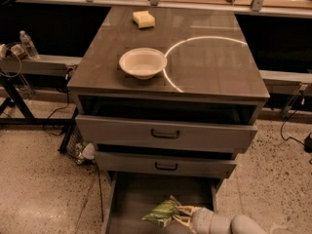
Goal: Place green jalapeno chip bag into bottom drawer
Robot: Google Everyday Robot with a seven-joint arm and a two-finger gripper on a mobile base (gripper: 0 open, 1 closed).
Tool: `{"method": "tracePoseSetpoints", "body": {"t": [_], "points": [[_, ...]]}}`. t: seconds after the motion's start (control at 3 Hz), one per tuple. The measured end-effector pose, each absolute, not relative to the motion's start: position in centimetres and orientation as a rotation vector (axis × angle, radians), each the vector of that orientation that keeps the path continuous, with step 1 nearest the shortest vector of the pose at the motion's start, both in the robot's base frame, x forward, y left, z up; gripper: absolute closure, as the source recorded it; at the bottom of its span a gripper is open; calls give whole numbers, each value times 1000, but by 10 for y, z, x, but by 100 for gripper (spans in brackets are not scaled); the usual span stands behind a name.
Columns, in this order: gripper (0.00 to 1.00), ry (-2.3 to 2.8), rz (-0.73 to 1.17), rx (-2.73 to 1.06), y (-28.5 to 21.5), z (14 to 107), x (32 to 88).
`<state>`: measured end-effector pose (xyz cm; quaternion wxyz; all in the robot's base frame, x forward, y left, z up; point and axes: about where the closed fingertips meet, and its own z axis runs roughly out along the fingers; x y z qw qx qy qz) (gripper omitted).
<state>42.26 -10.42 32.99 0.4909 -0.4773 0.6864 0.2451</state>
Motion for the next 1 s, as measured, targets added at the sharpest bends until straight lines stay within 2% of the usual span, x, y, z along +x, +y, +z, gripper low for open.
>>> {"method": "tracePoseSetpoints", "body": {"t": [0.67, 1.0], "points": [[1, 1650, 602, -1125, -84, 326, 440], [3, 1644, 583, -1115, -93, 339, 444]]}}
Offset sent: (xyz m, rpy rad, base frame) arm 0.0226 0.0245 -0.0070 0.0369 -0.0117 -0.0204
